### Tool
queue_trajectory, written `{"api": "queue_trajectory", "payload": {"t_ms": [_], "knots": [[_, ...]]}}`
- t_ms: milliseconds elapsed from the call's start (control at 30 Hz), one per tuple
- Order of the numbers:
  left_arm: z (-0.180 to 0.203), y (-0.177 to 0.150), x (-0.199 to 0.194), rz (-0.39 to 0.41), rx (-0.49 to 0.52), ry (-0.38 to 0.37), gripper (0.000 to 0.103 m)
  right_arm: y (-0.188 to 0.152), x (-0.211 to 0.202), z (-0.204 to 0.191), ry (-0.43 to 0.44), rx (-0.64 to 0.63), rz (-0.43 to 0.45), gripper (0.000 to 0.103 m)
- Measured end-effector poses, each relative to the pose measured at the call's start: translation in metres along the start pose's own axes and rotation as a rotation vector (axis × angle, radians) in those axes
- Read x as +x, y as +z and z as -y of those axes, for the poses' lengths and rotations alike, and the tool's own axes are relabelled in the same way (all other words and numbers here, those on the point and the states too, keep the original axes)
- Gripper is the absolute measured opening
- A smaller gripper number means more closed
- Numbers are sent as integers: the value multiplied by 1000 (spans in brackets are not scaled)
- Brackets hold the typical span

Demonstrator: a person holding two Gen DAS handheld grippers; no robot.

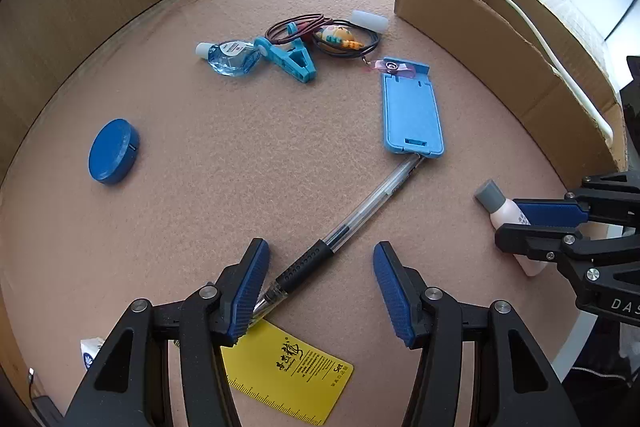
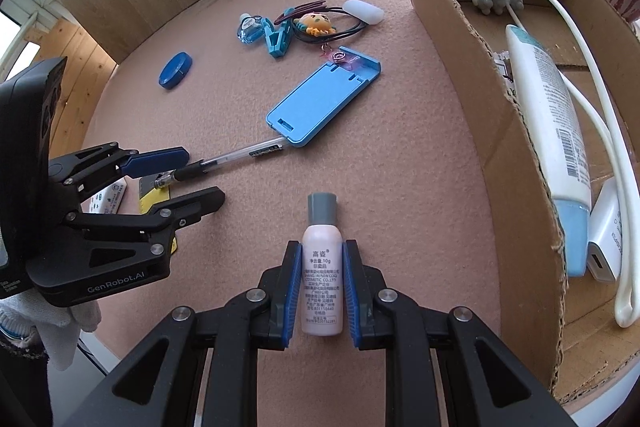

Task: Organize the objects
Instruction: 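Grasp the black pen with the left gripper while the right gripper holds the pink bottle, then lift the pen with the left gripper while the right gripper lifts the pink bottle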

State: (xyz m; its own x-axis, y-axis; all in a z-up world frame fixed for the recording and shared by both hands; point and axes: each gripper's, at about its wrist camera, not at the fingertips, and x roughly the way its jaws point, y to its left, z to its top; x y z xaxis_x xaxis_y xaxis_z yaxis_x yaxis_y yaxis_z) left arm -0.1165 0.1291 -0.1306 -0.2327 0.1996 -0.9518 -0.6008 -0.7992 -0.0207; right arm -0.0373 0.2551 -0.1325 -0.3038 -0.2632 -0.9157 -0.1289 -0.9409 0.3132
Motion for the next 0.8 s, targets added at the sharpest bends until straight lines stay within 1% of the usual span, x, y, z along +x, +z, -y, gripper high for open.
{"api": "queue_trajectory", "payload": {"t_ms": [33, 67, 100, 133, 167, 300, 367, 433, 500, 567, 600, 633, 733, 767, 800], "knots": [[1, 1, 0, 4, -3, 4, 57, 0, -1, 1, 3, 3, -1, 19], [0, 1, 0, 8, -9, 2, 52, -1, -1, 1, 6, 7, -2, 19], [0, 0, -1, 9, -13, 4, 44, -1, -1, 1, 8, 10, -2, 19], [1, 3, -1, 8, -17, 6, 40, -2, -3, 3, 10, 13, -3, 18], [1, 3, -2, 4, -23, 7, 32, -3, -4, 3, 10, 15, -4, 18], [2, 2, -2, -12, -37, 6, 25, -5, -7, 6, 9, 22, -3, 18], [1, -1, -3, -18, -63, -13, 23, -6, -9, 8, 11, 24, -1, 18], [-2, -4, -3, -23, -113, -56, 21, -6, -9, 10, 17, 32, 3, 18], [-3, -9, -4, -30, -167, -111, 20, -6, -9, 12, 24, 41, 8, 18], [-1, -16, -6, -40, -219, -188, 20, -6, -9, 11, 27, 40, 11, 18], [2, -19, -6, -41, -231, -214, 20, -6, -9, 11, 28, 38, 12, 18], [7, -22, -6, -44, -230, -219, 20, -6, -9, 12, 29, 37, 12, 18], [21, -26, -9, -31, -220, -176, 21, -5, -10, 12, 32, 33, 13, 19], [21, -25, -9, -35, -228, -185, 28, -5, -10, 12, 33, 33, 13, 19], [22, -23, -10, -33, -234, -189, 30, -5, -10, 12, 34, 31, 13, 19]]}}
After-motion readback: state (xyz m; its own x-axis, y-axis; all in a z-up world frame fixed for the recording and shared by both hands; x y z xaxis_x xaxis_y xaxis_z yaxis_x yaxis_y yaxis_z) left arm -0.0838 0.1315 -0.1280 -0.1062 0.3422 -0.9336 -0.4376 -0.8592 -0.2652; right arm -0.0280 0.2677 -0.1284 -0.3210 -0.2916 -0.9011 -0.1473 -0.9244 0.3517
